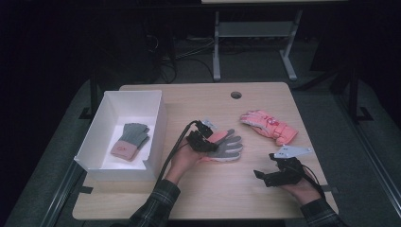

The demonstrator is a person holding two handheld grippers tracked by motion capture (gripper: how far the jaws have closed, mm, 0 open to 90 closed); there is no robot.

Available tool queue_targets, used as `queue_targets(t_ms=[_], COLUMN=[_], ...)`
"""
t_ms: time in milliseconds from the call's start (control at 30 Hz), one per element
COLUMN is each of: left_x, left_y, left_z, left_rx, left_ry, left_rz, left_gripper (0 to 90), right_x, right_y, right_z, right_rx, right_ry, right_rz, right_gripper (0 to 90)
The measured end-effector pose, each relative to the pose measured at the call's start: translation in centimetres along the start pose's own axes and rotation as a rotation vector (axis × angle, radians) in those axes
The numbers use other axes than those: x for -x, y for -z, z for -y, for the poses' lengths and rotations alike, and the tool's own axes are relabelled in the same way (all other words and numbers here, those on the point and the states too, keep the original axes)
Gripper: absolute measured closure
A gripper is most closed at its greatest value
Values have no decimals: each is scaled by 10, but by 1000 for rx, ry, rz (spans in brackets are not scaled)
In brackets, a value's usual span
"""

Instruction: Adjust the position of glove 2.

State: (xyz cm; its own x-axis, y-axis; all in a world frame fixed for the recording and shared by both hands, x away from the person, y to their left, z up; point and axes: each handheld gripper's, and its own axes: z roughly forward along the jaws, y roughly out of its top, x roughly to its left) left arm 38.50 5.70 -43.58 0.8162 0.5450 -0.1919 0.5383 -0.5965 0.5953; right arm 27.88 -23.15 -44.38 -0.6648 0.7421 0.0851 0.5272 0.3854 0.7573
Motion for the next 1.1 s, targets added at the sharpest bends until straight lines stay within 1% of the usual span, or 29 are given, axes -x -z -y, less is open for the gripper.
queue_targets(t_ms=[67,100,133,167,200,233,267,333,367,400,433,467,500,567,600,633,667,700,733,767,800,867,900,933,1000,1067,1100], left_x=[7,10,10,16,19,22,25,30,30,34,35,35,34,28,28,21,8,1,-8,-8,-21,-36,-40,-44,-45,-44,-41], left_y=[0,0,0,0,0,0,-1,-2,-2,-1,1,1,7,14,14,19,24,26,27,27,26,25,24,23,22,21,21], left_z=[2,3,3,5,7,8,8,9,9,8,7,7,3,-3,-3,-7,-11,-12,-13,-13,-13,-10,-8,-3,2,4,8], left_rx=[-9,-13,-13,-15,-7,-13,-7,-11,-11,-10,-12,-12,6,25,25,36,45,47,42,42,23,3,-7,-24,-37,-40,-54], left_ry=[-21,-24,-24,-41,-36,-43,-41,-40,-40,-57,-75,-75,-76,-75,-75,-73,-64,-51,-41,-41,-20,12,26,31,34,33,25], left_rz=[19,33,33,56,66,73,82,101,101,110,109,109,95,57,57,32,3,-18,-40,-40,-72,-87,-96,-102,-100,-100,-94], left_gripper=[898,898,898,898,898,898,898,898,898,898,897,897,897,897,898,898,897,897,897,897,897,897,898,897,898,897,897], right_x=[0,1,1,0,1,1,1,1,1,1,1,1,1,1,1,1,1,1,1,1,1,1,2,3,3,3,3], right_y=[1,1,1,1,1,0,0,0,0,0,0,0,0,0,0,0,0,0,0,0,0,1,1,1,1,1,0], right_z=[0,0,0,0,0,0,0,-1,-1,-1,-1,-1,0,0,0,0,0,0,0,0,0,1,1,1,1,1,2], right_rx=[6,7,7,0,-4,-4,-2,0,0,-3,-4,-4,-3,-3,-3,-3,-3,-5,-6,-6,-8,-4,-5,-5,-5,-7,-12], right_ry=[0,-1,-1,-4,0,1,0,3,4,5,4,4,0,2,2,0,4,5,2,2,-1,-1,-4,-3,-5,-8,-9], right_rz=[-2,-4,-4,-2,-2,-2,-3,-5,-5,-6,-6,-6,-7,-6,-6,-5,-6,-5,-5,-5,-5,-4,-3,-4,0,0,3], right_gripper=[104,104,104,104,104,104,104,104,104,104,104,104,104,104,104,104,104,104,104,104,104,104,105,105,105,104,105])
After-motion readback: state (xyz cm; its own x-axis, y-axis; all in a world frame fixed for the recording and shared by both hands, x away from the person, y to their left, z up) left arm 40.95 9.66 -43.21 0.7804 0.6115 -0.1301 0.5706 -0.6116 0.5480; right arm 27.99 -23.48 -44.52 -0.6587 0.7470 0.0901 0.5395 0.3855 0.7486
